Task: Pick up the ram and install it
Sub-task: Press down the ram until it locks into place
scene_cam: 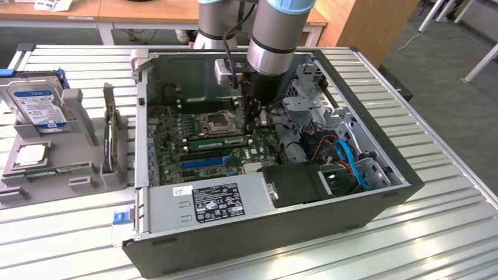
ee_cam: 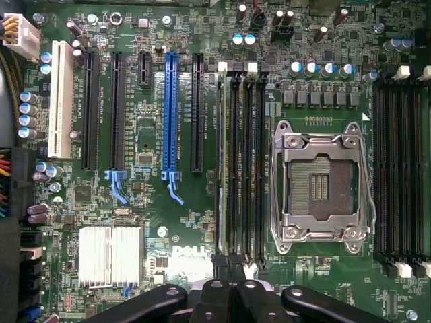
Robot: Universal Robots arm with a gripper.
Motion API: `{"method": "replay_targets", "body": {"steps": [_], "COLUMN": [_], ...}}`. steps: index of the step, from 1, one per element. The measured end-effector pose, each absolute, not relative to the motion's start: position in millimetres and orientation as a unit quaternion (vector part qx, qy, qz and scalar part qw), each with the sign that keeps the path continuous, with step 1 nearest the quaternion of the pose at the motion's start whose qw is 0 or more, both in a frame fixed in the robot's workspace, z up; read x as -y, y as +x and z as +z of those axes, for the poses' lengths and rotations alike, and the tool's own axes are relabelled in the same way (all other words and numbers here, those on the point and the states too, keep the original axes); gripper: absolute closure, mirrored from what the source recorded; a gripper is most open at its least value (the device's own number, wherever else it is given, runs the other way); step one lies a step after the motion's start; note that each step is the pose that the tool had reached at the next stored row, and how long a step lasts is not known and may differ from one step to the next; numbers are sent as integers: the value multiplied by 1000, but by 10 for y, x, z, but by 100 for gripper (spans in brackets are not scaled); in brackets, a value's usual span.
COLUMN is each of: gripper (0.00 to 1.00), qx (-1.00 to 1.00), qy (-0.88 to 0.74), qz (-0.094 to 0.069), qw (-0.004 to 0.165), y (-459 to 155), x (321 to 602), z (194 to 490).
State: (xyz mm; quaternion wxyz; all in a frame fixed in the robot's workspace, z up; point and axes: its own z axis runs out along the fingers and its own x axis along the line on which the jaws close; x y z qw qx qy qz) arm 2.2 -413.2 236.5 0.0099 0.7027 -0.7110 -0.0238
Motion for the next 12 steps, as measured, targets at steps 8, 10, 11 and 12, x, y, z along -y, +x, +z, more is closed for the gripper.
{"method": "replay_targets", "body": {"steps": [8, 10, 11, 12], "gripper": [90, 90, 90, 90], "qx": [711, 711, 711, 711], "qy": [703, 703, 703, 703], "qz": [-24, -24, -24, -24], "qw": [10, 10, 10, 10], "y": [22, 22, 22, 22], "x": [4132, 4132, 4132, 4132], "z": [2340, 2339, 2339, 2338]}}
